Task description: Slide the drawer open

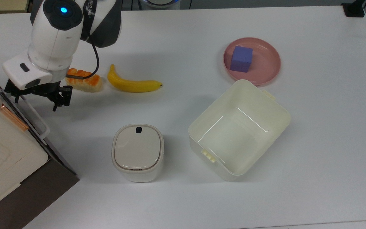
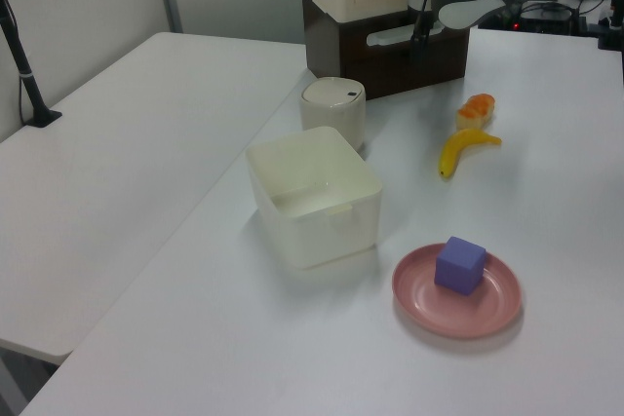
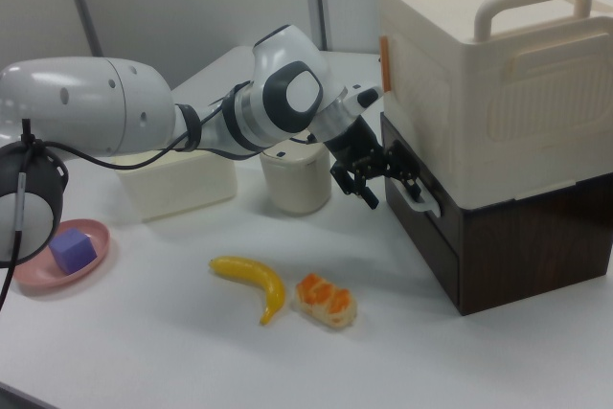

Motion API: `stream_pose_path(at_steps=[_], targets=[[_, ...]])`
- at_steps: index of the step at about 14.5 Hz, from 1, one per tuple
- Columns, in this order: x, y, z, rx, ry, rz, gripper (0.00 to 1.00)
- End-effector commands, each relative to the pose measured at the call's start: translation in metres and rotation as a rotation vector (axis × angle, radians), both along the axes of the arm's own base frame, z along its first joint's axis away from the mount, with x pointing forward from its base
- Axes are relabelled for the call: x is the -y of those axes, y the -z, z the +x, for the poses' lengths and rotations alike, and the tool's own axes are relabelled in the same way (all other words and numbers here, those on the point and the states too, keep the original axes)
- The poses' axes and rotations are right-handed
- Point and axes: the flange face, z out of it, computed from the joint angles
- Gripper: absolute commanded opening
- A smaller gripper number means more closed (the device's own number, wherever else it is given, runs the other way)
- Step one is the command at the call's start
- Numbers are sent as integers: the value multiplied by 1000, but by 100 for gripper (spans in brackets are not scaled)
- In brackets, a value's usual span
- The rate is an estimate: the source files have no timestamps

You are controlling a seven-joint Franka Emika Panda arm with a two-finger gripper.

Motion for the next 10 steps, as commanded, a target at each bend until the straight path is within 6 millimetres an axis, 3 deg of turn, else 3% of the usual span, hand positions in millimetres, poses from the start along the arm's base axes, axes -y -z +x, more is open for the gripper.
stream_pose_path(at_steps=[1,6,10], targets=[[-5,5,4,95,56,14,100],[-5,8,4,108,64,11,100],[-9,24,-2,72,60,16,100]])
